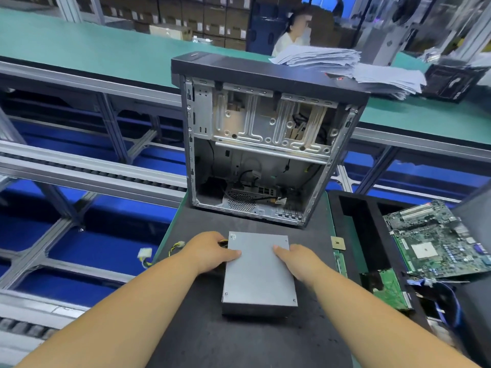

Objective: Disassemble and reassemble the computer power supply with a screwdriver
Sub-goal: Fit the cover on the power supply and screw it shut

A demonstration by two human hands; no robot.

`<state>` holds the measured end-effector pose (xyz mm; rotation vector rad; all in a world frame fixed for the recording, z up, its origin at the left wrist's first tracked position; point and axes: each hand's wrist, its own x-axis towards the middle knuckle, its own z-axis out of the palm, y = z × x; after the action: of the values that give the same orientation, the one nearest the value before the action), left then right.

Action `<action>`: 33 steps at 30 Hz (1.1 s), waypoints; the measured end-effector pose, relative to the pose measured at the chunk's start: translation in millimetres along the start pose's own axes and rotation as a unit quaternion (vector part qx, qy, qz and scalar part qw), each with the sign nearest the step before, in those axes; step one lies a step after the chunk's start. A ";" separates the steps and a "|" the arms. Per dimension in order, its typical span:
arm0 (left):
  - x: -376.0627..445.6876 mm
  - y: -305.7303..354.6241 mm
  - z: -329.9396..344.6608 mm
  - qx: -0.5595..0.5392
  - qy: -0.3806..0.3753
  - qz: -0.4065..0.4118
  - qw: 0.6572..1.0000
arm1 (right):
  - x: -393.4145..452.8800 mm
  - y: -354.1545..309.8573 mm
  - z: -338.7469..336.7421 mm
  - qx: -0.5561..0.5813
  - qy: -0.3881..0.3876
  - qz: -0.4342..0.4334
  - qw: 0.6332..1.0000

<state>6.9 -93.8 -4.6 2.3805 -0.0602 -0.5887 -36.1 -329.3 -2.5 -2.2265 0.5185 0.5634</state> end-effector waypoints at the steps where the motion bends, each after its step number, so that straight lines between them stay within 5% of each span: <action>1: -2.0 0.9 1.0 -0.003 0.006 0.000 1.000 | 0.4 0.7 0.1 0.019 0.008 -0.004 1.000; 14: -41.0 36.1 13.1 -0.090 0.153 0.104 0.979 | -34.4 6.6 -38.0 0.060 0.165 -0.145 0.974; 21: -57.9 37.8 19.0 -0.060 0.143 0.111 0.982 | -50.9 21.2 -46.9 0.099 0.134 -0.147 0.975; 28: -53.8 54.1 14.9 -0.094 0.136 0.006 0.986 | -63.3 21.6 -50.7 0.045 0.085 -0.121 0.988; 33: -49.9 55.2 27.7 -0.199 0.118 -0.035 0.972 | -62.9 21.7 -53.6 0.217 0.041 -0.069 0.973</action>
<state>-43.7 -143.4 31.3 2.0473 0.2283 -0.3101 -86.7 -371.9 51.6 -1.8537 0.4717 0.2553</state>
